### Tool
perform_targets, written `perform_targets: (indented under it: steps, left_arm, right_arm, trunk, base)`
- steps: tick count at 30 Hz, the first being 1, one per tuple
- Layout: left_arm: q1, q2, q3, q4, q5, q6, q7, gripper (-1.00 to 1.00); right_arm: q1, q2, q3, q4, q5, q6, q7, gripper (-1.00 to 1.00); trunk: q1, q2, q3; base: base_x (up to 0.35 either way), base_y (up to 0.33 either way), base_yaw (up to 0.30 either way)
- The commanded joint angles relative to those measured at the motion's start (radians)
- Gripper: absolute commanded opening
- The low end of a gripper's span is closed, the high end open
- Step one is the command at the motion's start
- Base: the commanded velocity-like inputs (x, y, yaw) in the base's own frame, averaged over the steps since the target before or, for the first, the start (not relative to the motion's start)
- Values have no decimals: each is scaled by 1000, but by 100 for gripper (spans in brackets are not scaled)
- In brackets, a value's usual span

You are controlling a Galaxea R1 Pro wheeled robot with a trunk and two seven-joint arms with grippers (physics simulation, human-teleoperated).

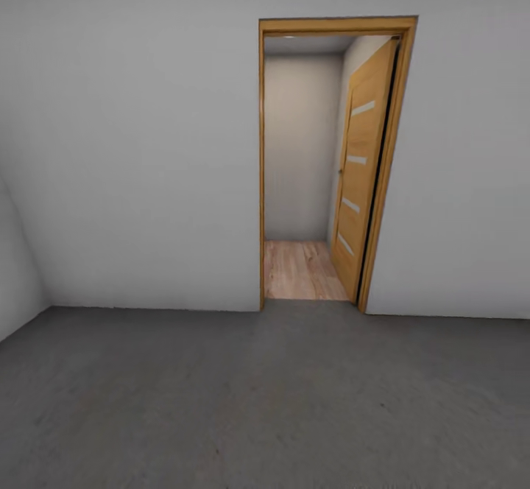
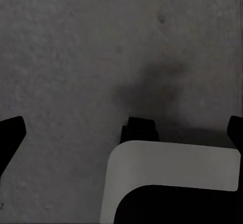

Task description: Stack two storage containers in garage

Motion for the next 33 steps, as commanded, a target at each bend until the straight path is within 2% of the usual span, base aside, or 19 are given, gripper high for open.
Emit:
perform_targets:
  steps: [1,33]
  left_arm:
    - [0,0,-9,0,10,-1,-1,100]
    - [0,0,-2,-7,15,-1,-11,100]
  right_arm:
    - [-2,0,8,3,-10,-6,3,100]
    - [-1,1,6,3,-10,-9,-1,100]
  trunk:
    - [0,-1,-1]
    - [0,-1,-1]
  base:
    - [0,0,-300]
    - [3,0,-290]
